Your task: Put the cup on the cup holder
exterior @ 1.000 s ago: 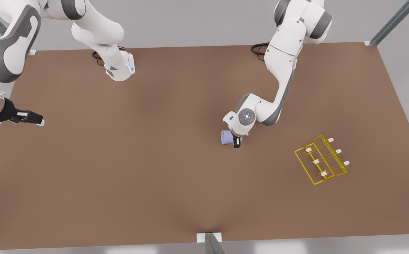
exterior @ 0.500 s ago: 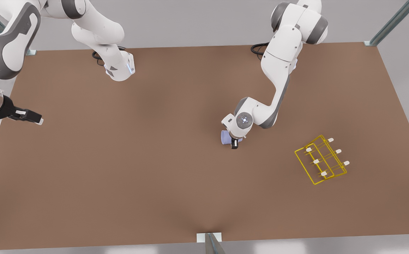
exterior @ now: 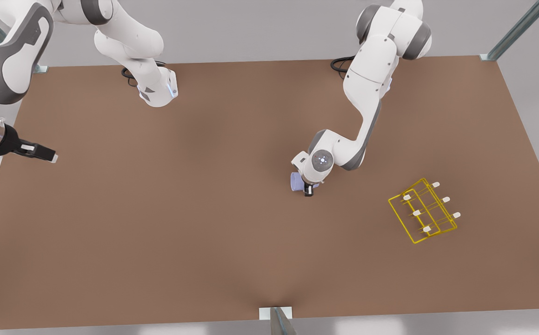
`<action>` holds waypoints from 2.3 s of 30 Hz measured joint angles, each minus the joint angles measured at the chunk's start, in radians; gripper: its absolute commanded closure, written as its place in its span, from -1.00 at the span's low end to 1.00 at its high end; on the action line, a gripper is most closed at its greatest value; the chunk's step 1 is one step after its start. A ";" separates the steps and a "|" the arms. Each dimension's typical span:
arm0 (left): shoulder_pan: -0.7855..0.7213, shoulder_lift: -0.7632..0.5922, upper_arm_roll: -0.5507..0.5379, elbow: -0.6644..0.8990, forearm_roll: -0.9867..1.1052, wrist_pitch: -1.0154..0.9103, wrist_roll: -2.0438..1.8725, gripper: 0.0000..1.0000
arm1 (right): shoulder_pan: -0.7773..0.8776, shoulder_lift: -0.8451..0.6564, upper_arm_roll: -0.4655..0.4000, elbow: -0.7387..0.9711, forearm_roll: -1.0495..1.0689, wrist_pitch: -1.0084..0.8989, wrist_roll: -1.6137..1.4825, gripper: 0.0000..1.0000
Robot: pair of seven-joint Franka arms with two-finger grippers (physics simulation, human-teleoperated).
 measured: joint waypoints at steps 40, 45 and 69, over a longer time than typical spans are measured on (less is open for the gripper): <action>-0.132 0.161 0.344 0.423 1.554 -0.933 -0.360 -0.65 | -0.001 0.021 0.067 -0.089 0.014 0.261 -0.128 -1.00; -0.102 0.201 0.373 0.409 1.627 -0.981 -0.449 -0.65 | 0.000 0.021 0.068 -0.088 -0.020 0.260 -0.135 -1.00; -0.071 0.273 0.395 0.247 1.706 -1.070 -0.786 -0.66 | 0.000 0.023 0.068 -0.087 -0.017 0.263 -0.151 -1.00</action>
